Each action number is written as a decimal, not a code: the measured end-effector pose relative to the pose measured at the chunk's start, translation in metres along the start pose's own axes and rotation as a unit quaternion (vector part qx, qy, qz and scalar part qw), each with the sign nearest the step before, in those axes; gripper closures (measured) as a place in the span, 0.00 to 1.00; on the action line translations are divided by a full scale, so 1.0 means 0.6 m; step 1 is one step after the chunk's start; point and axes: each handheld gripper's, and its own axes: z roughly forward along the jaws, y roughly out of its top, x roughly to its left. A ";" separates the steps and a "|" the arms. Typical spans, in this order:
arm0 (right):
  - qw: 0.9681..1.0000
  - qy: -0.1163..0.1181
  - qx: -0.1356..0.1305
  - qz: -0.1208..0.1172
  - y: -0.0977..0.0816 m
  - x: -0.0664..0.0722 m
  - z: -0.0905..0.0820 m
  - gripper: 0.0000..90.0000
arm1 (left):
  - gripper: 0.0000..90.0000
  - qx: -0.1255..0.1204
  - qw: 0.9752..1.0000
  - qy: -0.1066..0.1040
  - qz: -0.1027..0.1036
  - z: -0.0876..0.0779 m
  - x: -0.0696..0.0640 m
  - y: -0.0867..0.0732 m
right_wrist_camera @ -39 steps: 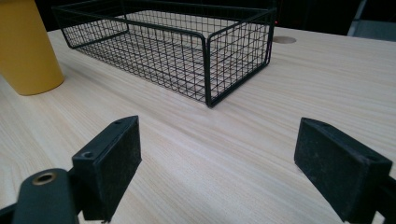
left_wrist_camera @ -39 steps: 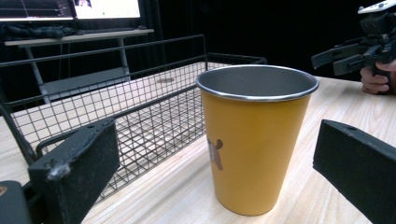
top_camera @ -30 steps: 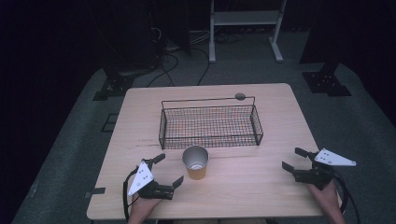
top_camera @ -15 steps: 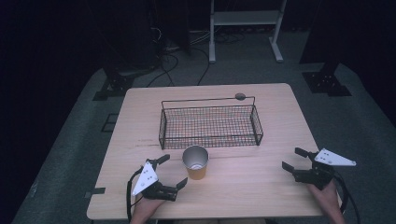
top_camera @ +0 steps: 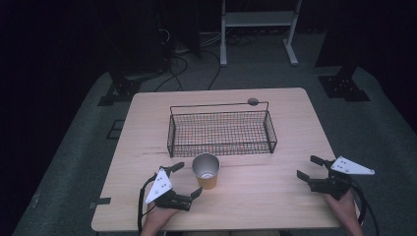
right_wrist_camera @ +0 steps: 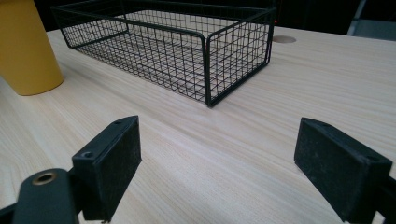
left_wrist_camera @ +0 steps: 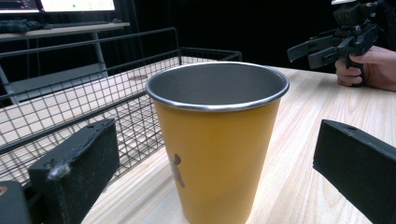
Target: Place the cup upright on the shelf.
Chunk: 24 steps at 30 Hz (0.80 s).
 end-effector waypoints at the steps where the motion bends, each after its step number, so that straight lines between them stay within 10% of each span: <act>1: 1.000 0.000 0.000 0.000 0.000 0.000 0.000 0.15 | 0.00 0.002 1.000 0.000 0.001 0.002 0.000 0.000; 24: 1.000 0.002 0.001 -0.001 0.000 0.001 0.001 0.15 | 0.00 0.033 0.999 0.012 -0.010 0.074 -0.005 0.006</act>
